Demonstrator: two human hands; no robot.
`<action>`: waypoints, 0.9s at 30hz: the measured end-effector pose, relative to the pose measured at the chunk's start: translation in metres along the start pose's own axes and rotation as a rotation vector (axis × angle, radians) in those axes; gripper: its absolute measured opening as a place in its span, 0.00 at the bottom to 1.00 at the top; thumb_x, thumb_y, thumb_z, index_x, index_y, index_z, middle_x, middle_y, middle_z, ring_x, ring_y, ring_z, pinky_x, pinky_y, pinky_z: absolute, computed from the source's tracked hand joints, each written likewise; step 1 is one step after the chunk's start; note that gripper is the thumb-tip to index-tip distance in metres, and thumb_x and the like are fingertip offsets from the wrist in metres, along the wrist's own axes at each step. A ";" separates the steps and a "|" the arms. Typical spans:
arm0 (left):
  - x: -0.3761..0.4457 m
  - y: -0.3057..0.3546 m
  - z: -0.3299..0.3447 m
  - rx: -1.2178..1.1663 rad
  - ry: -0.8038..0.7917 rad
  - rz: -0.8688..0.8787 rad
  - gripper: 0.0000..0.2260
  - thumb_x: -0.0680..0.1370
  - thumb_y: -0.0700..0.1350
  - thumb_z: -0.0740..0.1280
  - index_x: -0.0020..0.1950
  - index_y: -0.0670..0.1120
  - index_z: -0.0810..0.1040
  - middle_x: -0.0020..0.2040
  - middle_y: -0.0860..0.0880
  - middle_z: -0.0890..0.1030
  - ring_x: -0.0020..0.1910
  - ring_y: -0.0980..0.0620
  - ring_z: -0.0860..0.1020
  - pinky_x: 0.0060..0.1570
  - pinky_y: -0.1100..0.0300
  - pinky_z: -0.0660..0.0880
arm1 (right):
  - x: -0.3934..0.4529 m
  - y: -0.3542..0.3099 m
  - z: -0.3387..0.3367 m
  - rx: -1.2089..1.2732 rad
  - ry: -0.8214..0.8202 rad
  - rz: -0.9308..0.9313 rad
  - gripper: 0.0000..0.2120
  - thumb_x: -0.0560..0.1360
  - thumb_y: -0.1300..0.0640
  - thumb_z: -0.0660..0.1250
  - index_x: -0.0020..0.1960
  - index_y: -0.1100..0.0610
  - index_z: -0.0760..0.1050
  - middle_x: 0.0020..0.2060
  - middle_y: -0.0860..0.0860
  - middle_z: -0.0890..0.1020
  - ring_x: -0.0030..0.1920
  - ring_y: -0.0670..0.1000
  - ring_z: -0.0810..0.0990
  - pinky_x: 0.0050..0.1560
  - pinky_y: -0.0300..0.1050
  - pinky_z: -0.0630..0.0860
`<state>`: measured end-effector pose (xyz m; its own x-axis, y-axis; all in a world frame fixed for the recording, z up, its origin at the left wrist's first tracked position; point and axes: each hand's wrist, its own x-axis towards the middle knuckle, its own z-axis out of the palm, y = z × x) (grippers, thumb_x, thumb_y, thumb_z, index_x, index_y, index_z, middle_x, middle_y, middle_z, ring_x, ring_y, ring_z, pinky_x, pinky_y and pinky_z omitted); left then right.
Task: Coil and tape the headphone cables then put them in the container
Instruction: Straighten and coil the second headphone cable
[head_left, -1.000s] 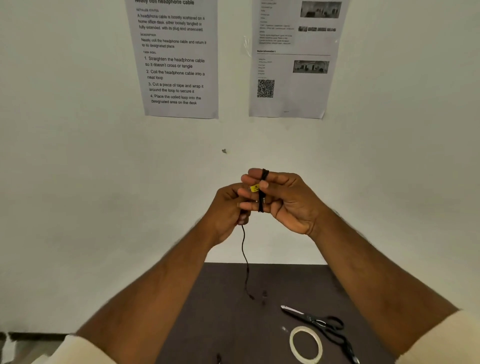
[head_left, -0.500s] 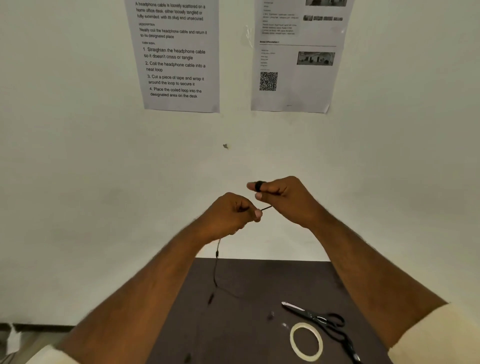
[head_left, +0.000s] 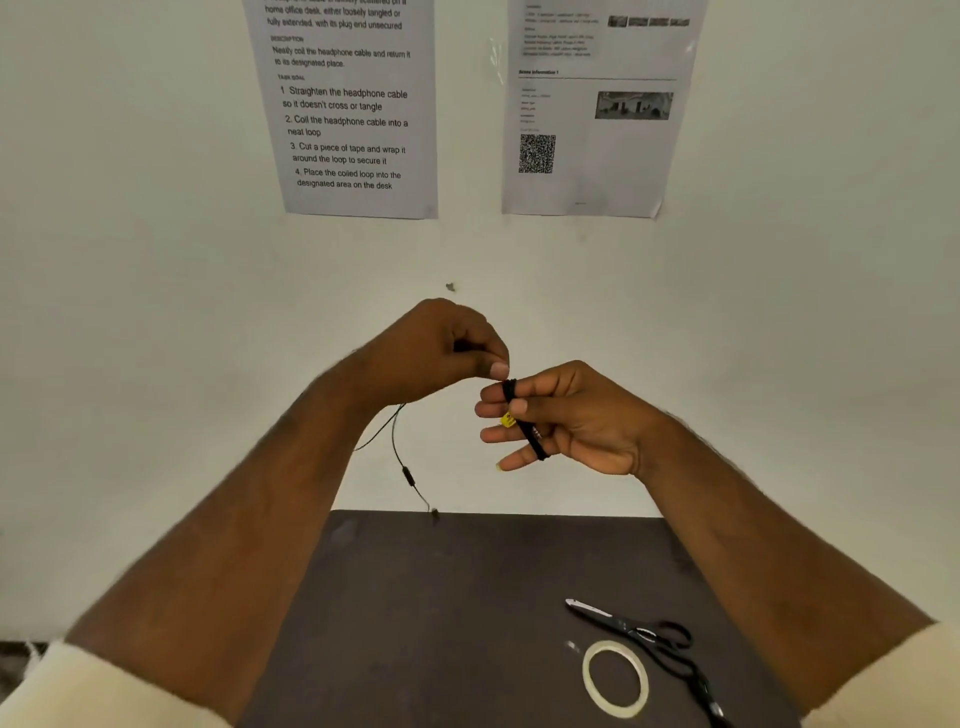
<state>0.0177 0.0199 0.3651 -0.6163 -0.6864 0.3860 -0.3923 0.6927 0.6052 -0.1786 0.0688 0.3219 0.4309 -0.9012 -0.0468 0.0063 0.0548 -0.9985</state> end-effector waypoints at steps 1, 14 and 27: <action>0.001 -0.001 0.002 -0.035 0.014 0.008 0.03 0.74 0.38 0.72 0.42 0.45 0.84 0.36 0.57 0.82 0.37 0.62 0.79 0.39 0.71 0.72 | -0.001 0.000 0.001 0.040 -0.010 0.005 0.15 0.72 0.61 0.66 0.58 0.62 0.79 0.55 0.59 0.83 0.55 0.62 0.82 0.49 0.60 0.81; -0.017 -0.030 0.084 -0.915 0.221 -0.277 0.10 0.80 0.32 0.58 0.53 0.38 0.78 0.42 0.41 0.78 0.44 0.43 0.77 0.41 0.55 0.76 | 0.007 0.006 0.019 0.410 0.012 -0.200 0.12 0.72 0.63 0.64 0.52 0.61 0.83 0.51 0.59 0.84 0.51 0.59 0.84 0.46 0.61 0.81; -0.036 -0.033 0.109 -0.852 0.131 -0.406 0.09 0.81 0.45 0.63 0.53 0.44 0.82 0.33 0.47 0.76 0.24 0.54 0.67 0.24 0.64 0.63 | 0.019 0.012 0.003 0.238 0.263 -0.439 0.15 0.72 0.61 0.67 0.58 0.58 0.79 0.55 0.54 0.84 0.59 0.56 0.81 0.61 0.52 0.77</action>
<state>-0.0214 0.0458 0.2551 -0.4404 -0.8943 0.0785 0.1024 0.0369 0.9941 -0.1677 0.0537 0.3094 0.1030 -0.9365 0.3351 0.3502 -0.2812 -0.8935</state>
